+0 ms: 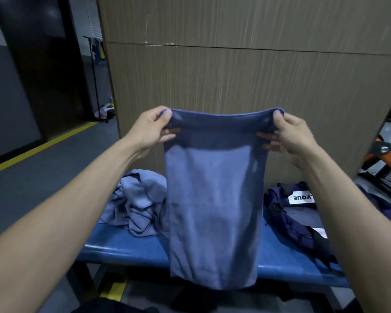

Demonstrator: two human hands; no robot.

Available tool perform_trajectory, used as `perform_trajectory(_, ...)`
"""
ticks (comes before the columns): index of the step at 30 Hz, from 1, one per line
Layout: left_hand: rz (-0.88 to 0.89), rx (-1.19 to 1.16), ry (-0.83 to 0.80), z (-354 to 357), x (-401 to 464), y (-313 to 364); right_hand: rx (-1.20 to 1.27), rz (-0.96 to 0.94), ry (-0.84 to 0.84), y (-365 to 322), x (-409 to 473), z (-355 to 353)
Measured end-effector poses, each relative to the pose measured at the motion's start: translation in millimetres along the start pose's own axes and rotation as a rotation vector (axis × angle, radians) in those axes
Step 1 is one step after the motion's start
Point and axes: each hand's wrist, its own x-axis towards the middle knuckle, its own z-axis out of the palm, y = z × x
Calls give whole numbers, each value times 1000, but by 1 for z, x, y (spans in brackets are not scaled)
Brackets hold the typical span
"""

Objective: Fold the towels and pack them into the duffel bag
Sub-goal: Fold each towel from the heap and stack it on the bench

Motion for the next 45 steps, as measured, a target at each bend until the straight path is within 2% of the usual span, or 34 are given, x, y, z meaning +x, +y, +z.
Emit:
perform_trajectory(4, 252, 46, 36, 6, 33, 18, 6, -144, 112, -14, 25, 6)
perform_trajectory(8, 408, 52, 58, 5, 48, 40, 50, -268, 167, -30, 32, 6)
perform_trajectory(13, 435, 14, 101, 4, 39, 57, 41, -385, 229, -39, 25, 1)
perform_trajectory(16, 437, 39, 150, -2, 21, 62, -45, -470, 279, -34, 14, -5)
perform_trajectory(20, 485, 159, 174, -8, -14, 52, -102, -483, 298, -26, -15, -12)
perform_trajectory(24, 354, 153, 72, -11, -42, 21, -80, -355, 208, -7, -39, -17)
perform_trajectory(28, 109, 133, -43, -10, -61, -17, -145, -45, 32, 35, -47, -20)
perform_trajectory(31, -65, 279, -73, -1, -71, -57, -196, 148, -68, 82, -53, -22)
perform_trajectory(35, -326, 485, -131, 13, -87, -136, -241, 346, -108, 165, -62, -24)
perform_trajectory(39, -534, 383, -190, 33, -120, -221, -311, 537, -112, 241, -90, -23)
perform_trajectory(41, -605, 374, -190, 40, -130, -259, -341, 584, -115, 274, -98, -24)
perform_trajectory(45, -708, 379, -121, 52, -129, -299, -435, 562, -72, 314, -100, -20)
